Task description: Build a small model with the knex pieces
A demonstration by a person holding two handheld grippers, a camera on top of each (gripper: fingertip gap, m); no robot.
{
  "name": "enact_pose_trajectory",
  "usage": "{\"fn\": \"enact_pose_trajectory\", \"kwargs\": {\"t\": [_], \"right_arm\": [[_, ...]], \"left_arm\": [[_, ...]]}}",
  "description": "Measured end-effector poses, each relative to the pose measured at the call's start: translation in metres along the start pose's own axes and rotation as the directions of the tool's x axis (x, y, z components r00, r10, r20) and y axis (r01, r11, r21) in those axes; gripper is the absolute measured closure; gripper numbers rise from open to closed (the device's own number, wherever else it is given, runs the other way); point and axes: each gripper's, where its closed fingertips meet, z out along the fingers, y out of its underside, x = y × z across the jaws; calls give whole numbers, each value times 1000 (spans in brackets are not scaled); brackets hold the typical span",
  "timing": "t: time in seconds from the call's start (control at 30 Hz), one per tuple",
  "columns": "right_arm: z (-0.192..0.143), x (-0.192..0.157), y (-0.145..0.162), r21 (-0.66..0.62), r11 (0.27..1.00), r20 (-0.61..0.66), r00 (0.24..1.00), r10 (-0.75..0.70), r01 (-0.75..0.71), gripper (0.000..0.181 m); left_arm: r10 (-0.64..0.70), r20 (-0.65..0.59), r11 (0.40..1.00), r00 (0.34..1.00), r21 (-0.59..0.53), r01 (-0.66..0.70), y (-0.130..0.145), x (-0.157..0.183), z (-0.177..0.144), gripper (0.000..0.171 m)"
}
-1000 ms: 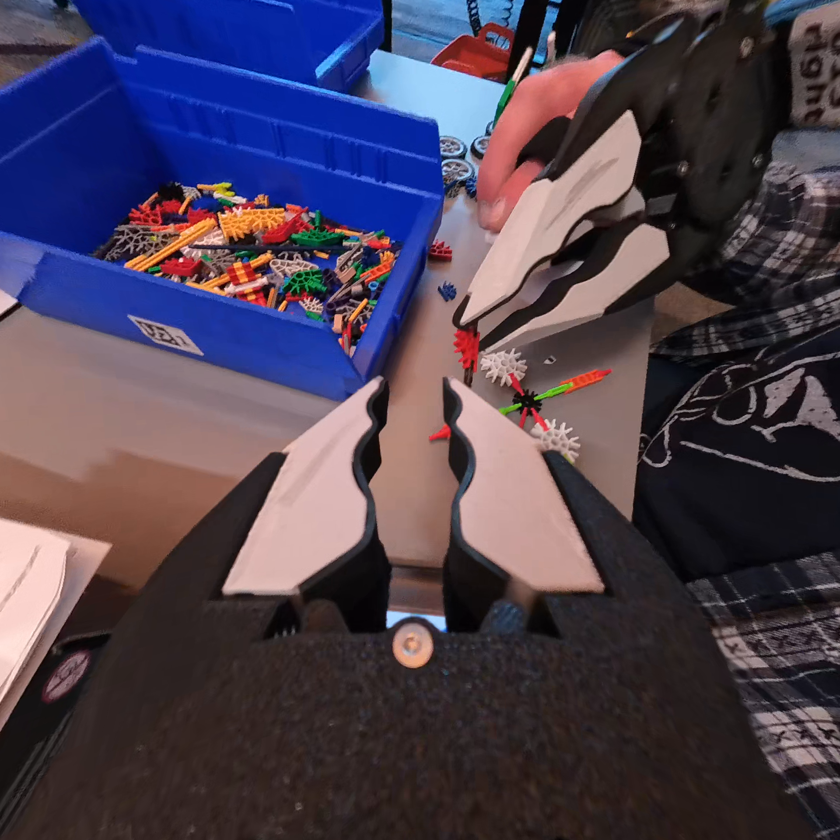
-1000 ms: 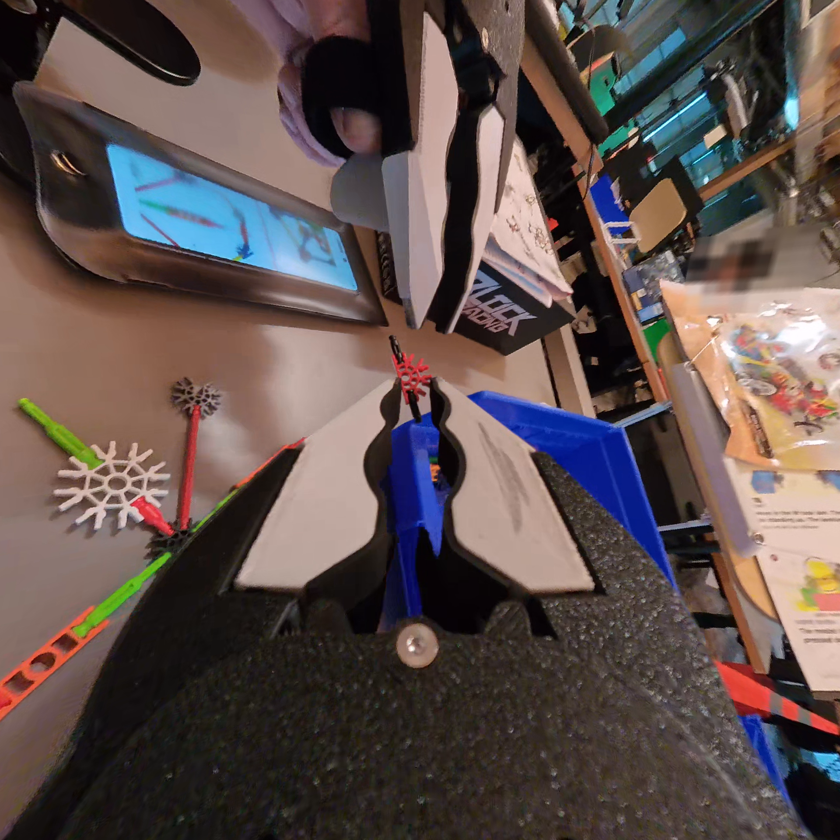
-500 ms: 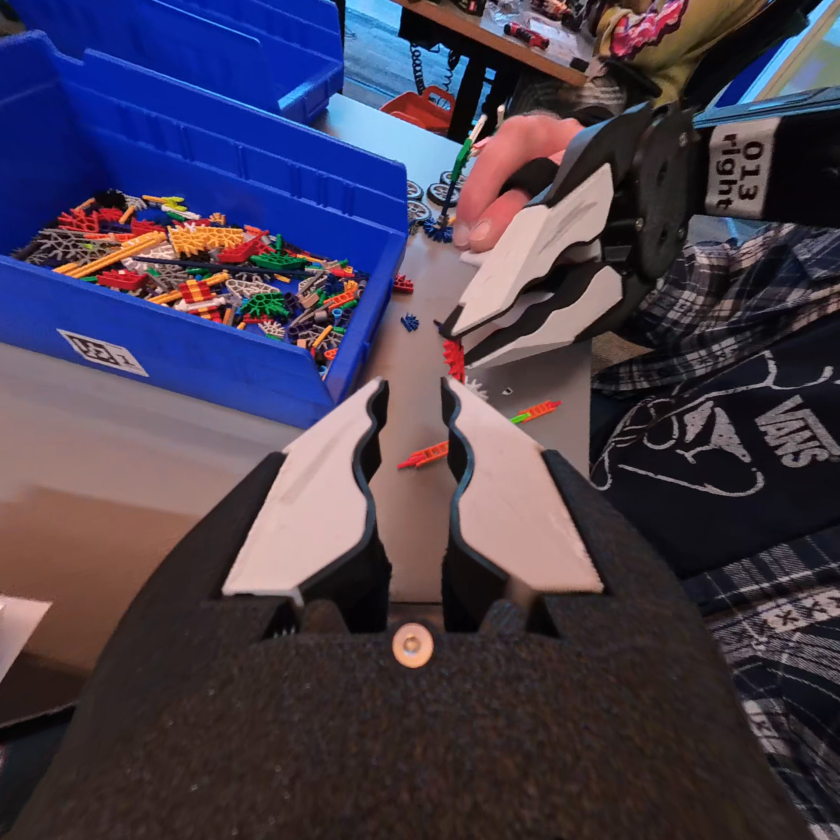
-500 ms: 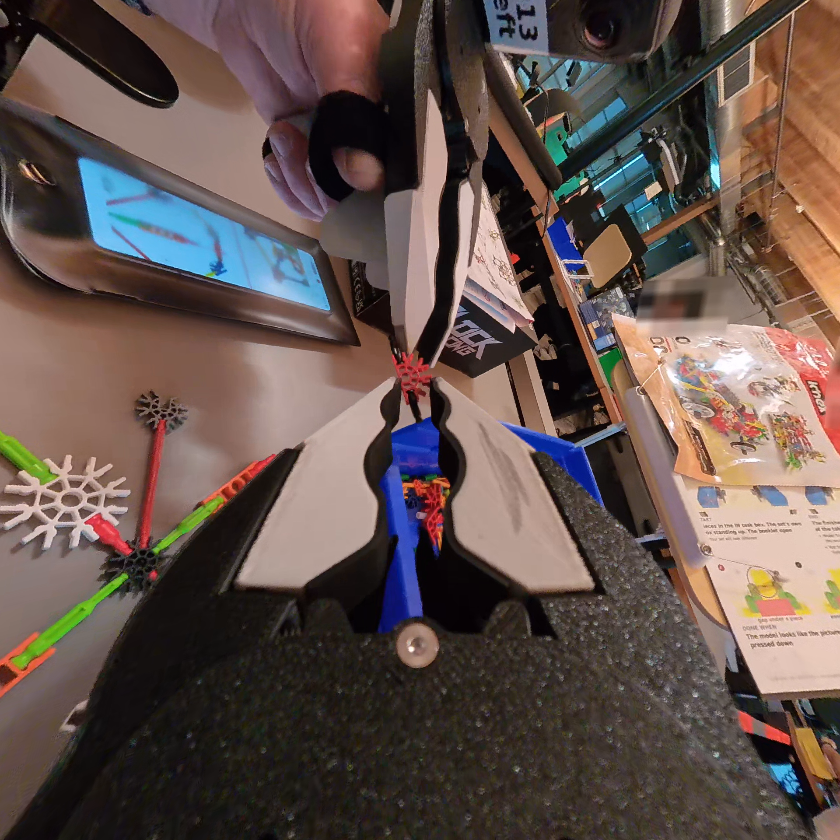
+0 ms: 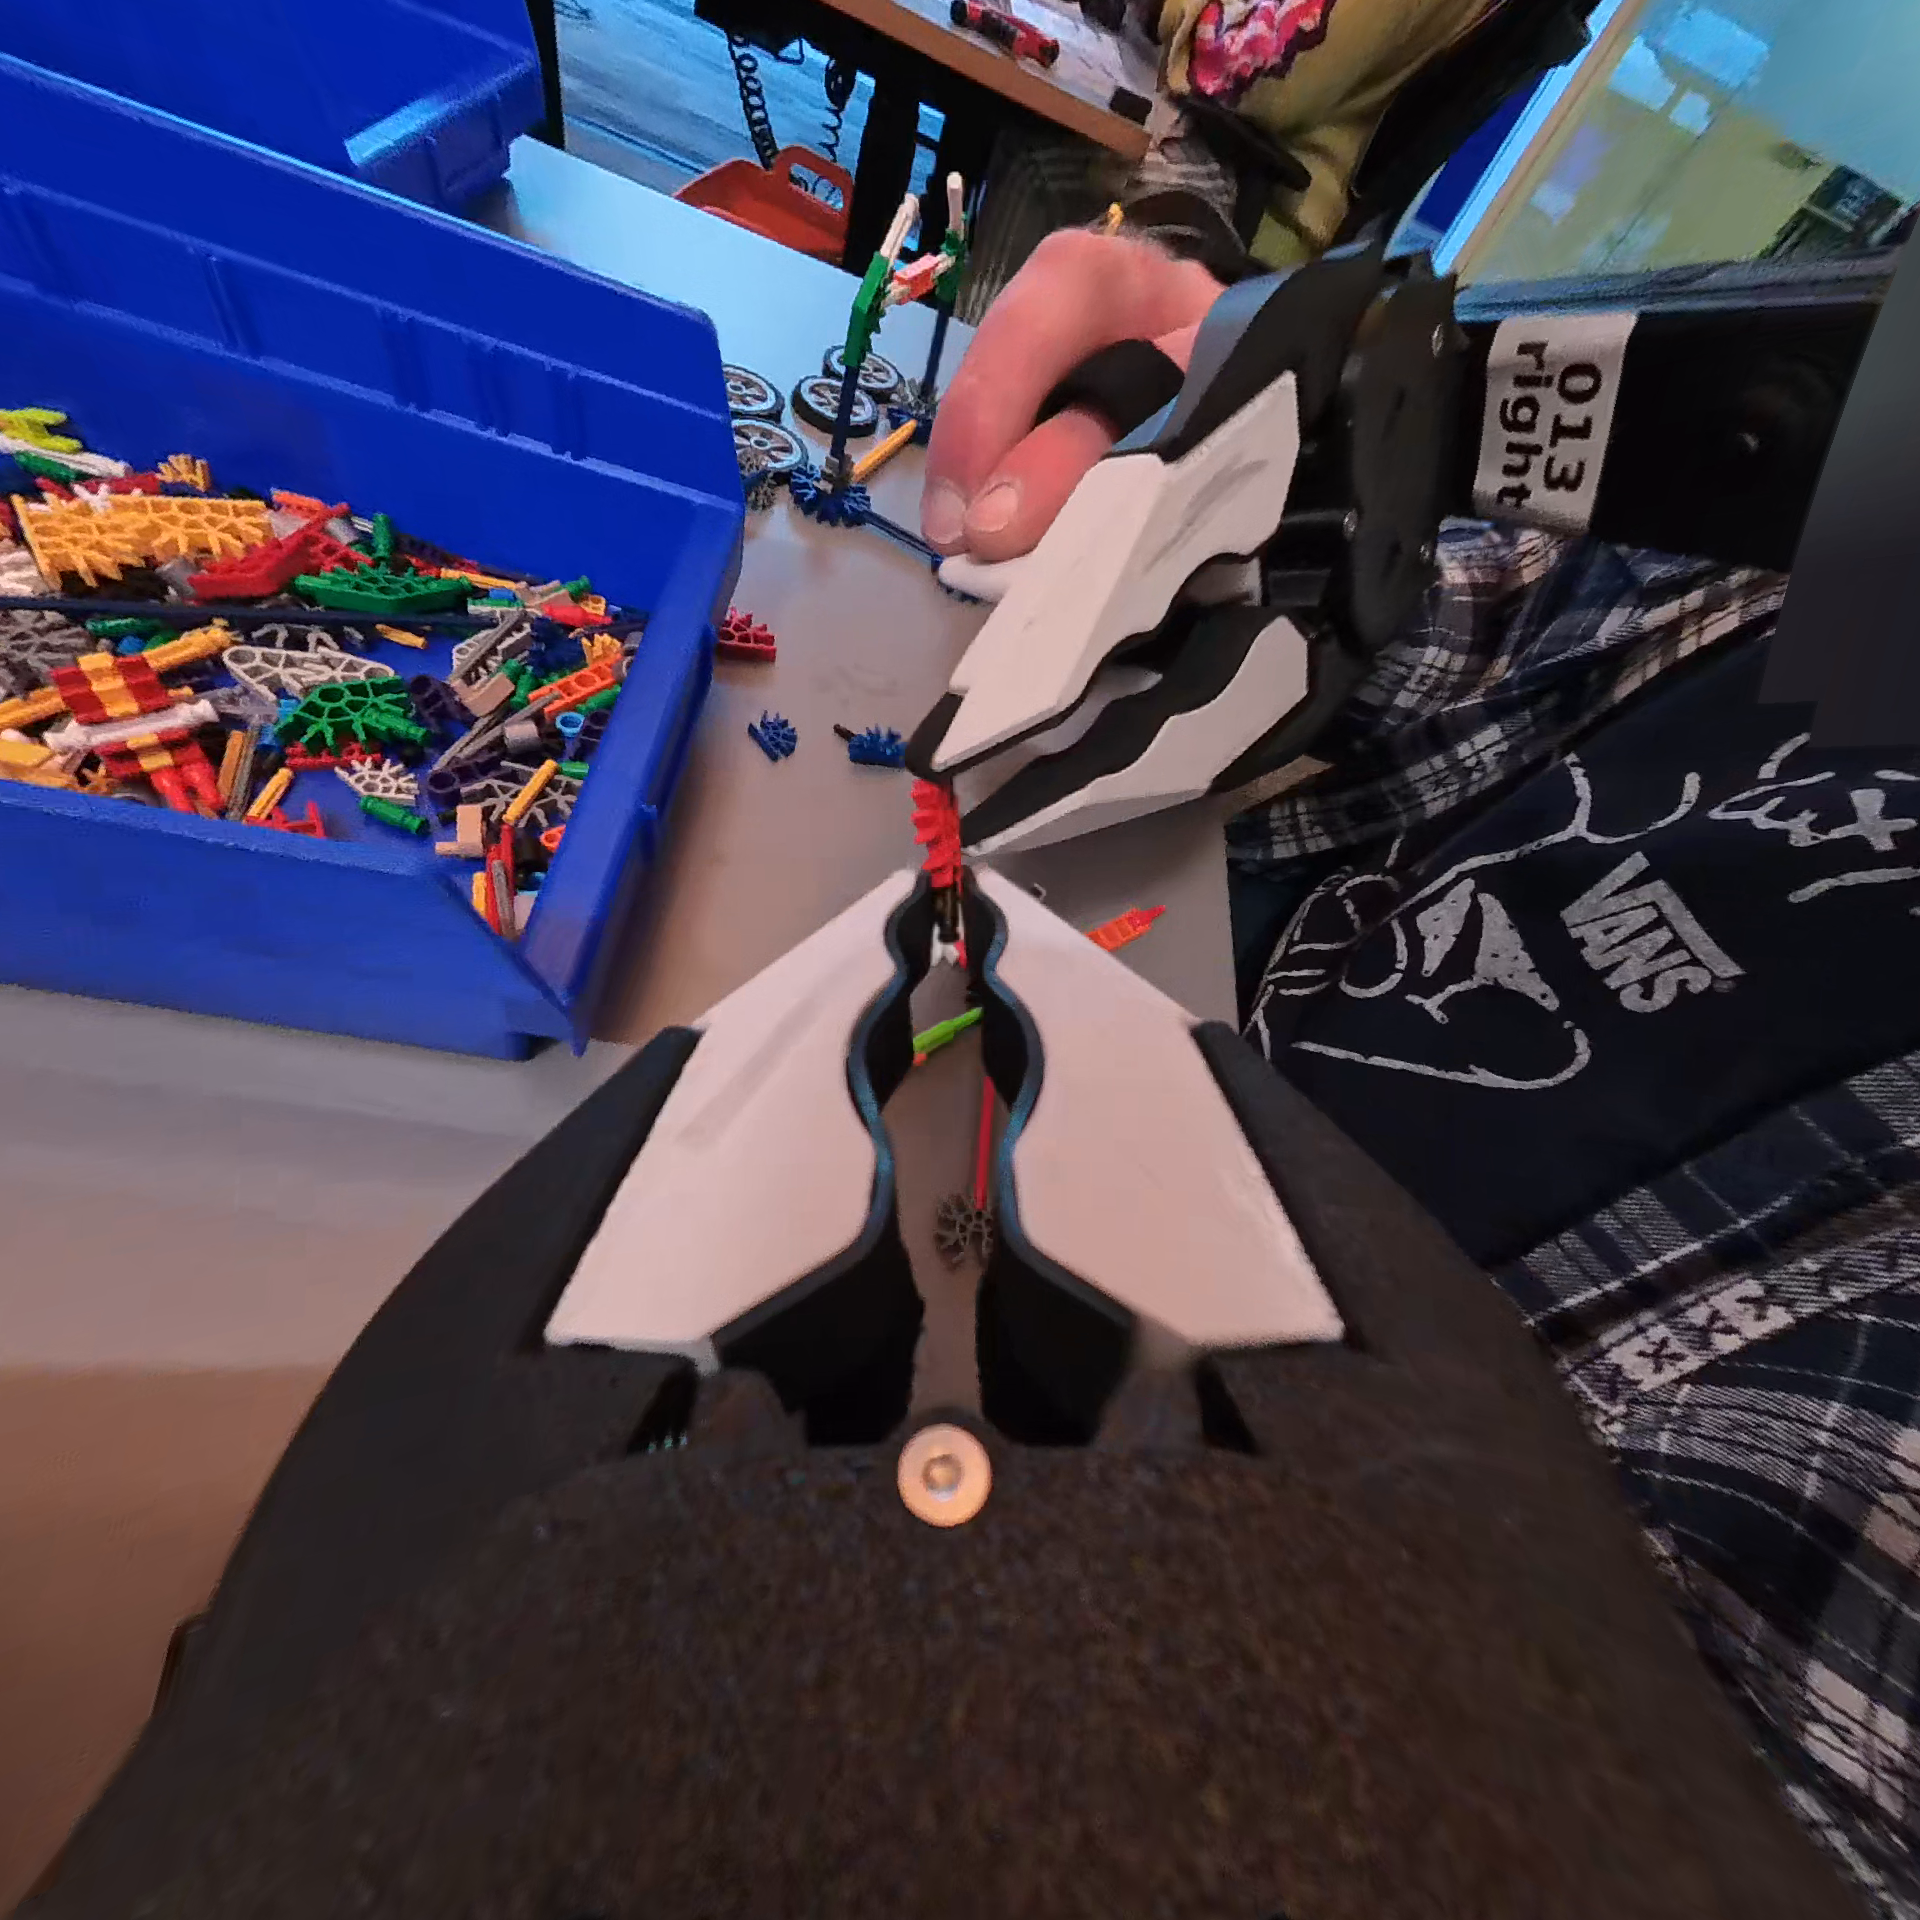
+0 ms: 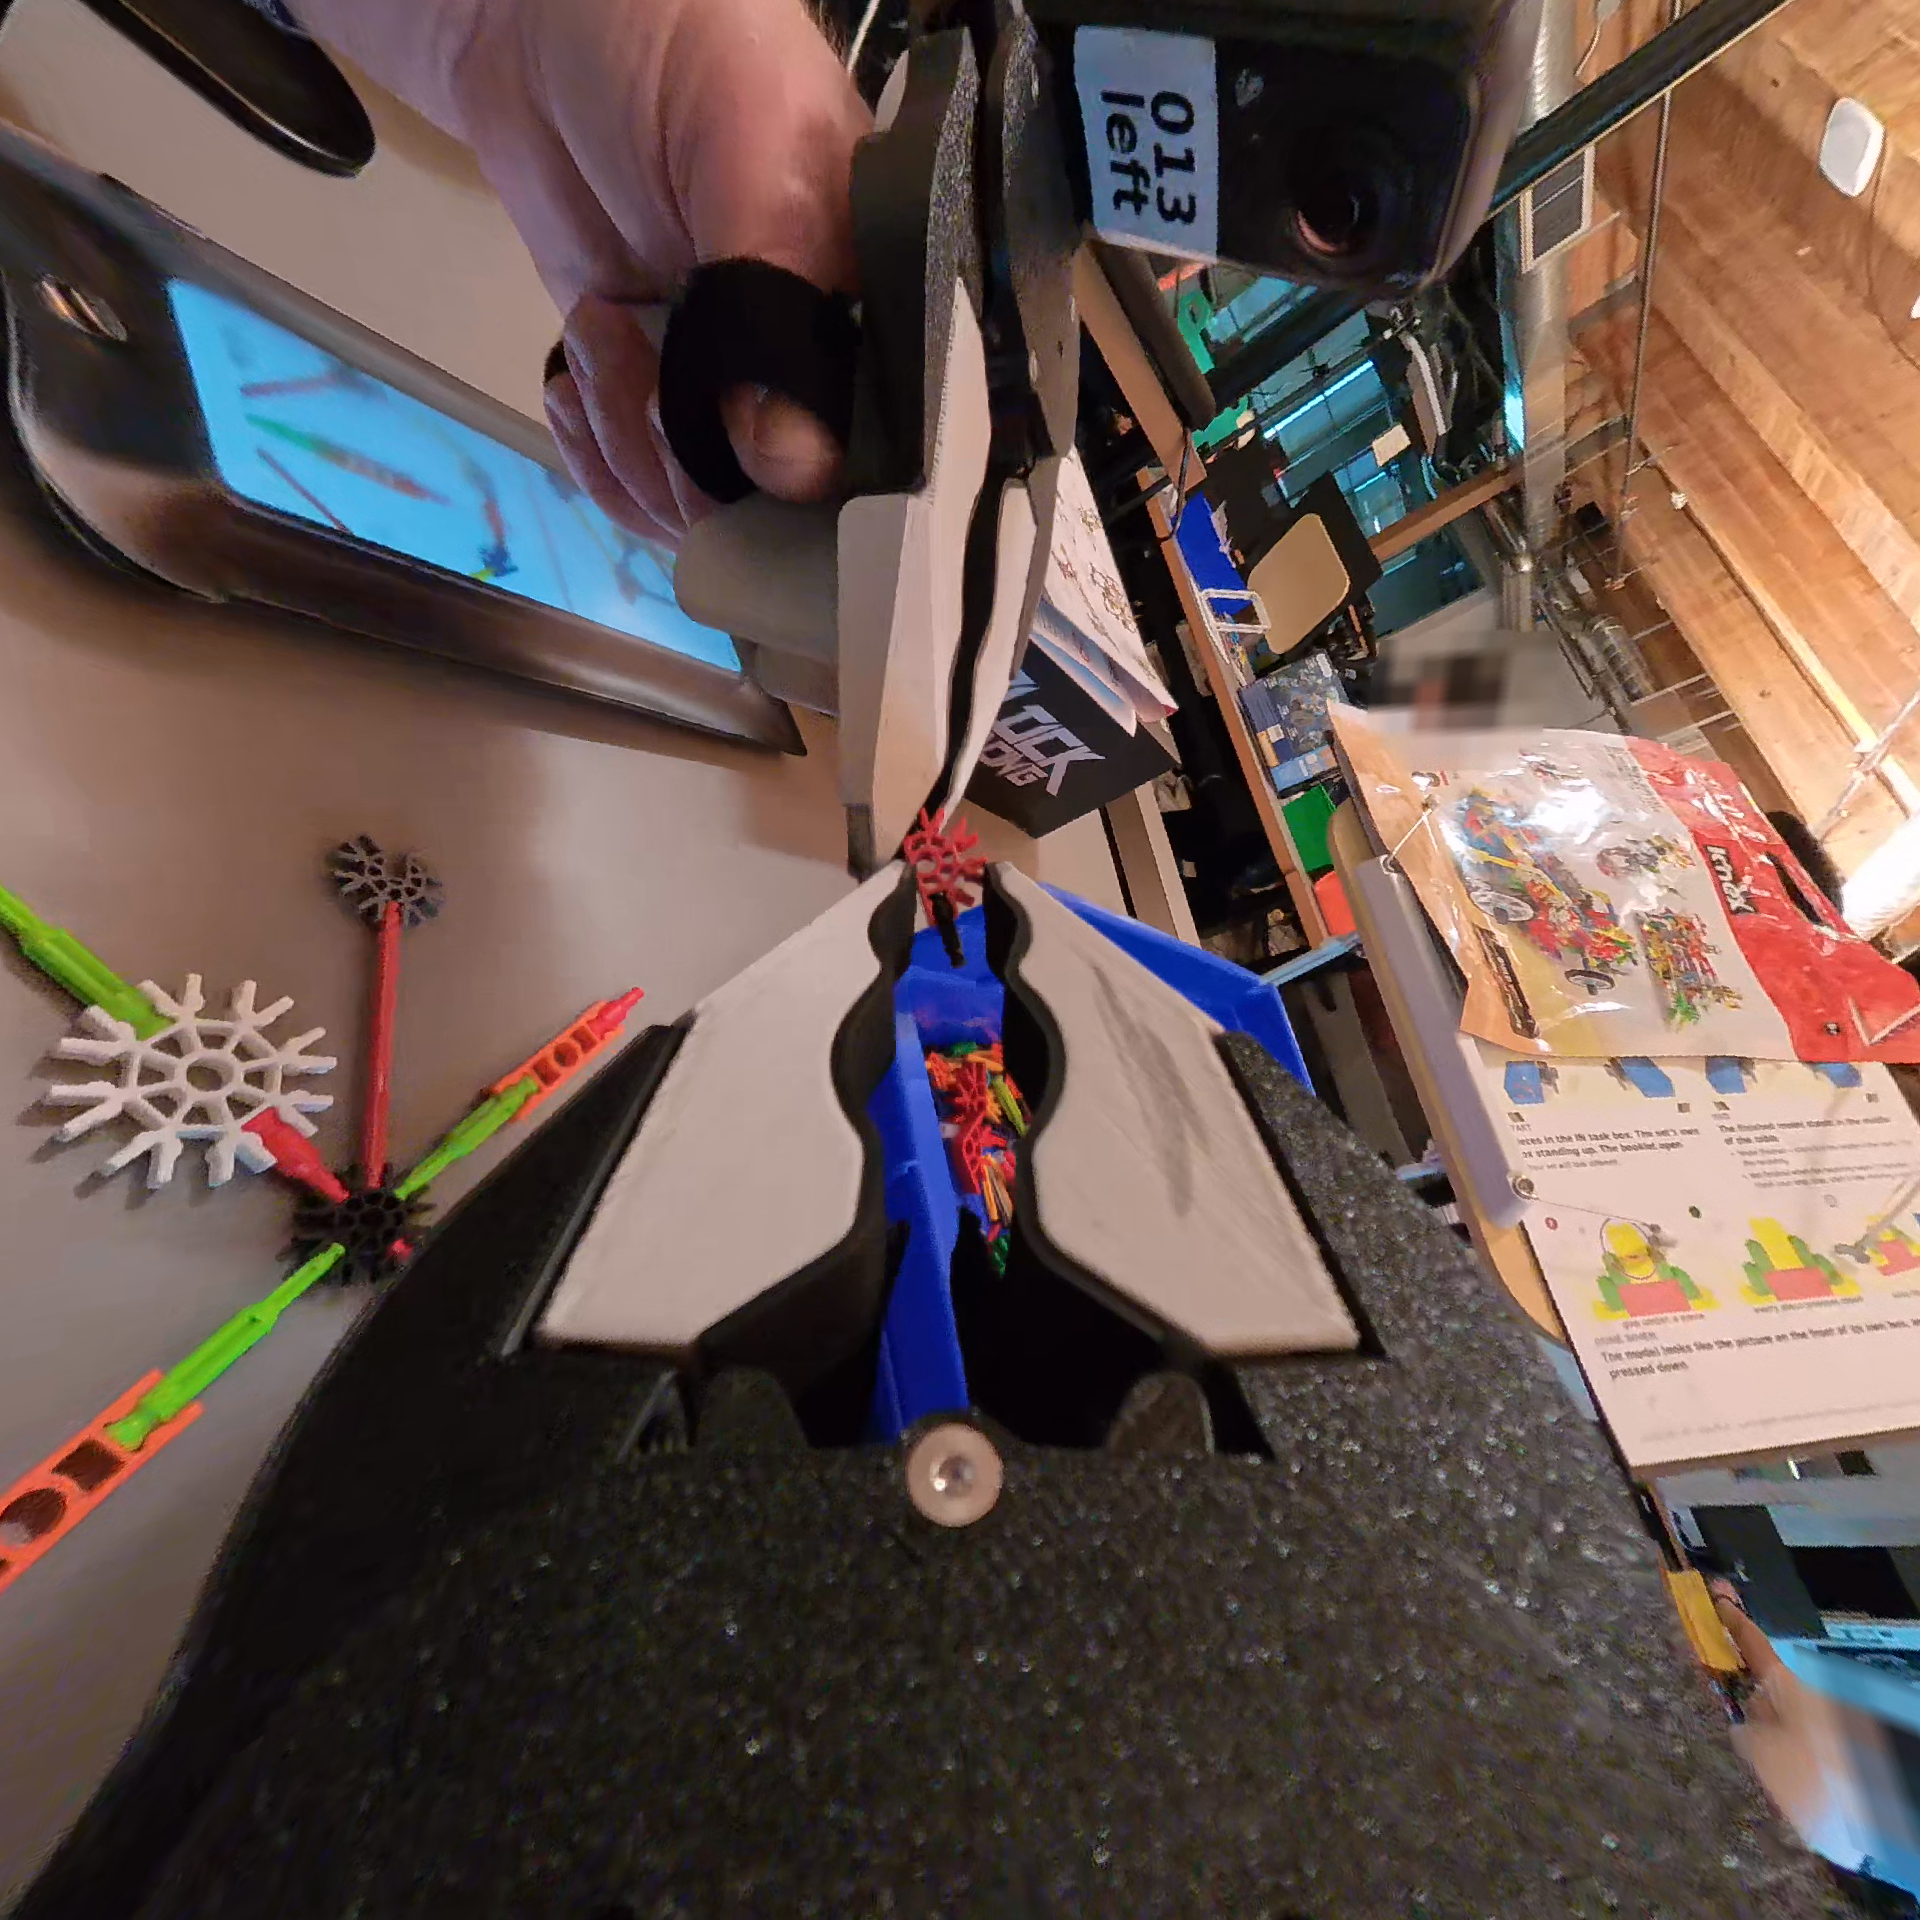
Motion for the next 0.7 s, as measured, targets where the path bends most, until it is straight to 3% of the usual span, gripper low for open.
{"fn": "enact_pose_trajectory", "kwargs": {"t": [0.17,0.27,0.43,0.7], "right_arm": [[-4,0,5,3,999,15,999,52,-52,171],[-4,-3,16,-34,991,65,989,133,-131,169],[-9,0,22,-21,959,108,953,282,-281,169],[0,-6,20,-53,964,165,950,266,-261,174]], "left_arm": [[76,80,997,994,-28,-74,2,-9,3,170],[188,141,981,972,-77,-178,2,-12,5,170],[374,237,922,897,-204,-330,6,-17,10,170],[586,291,804,756,-326,-498,4,-20,7,170]]}}
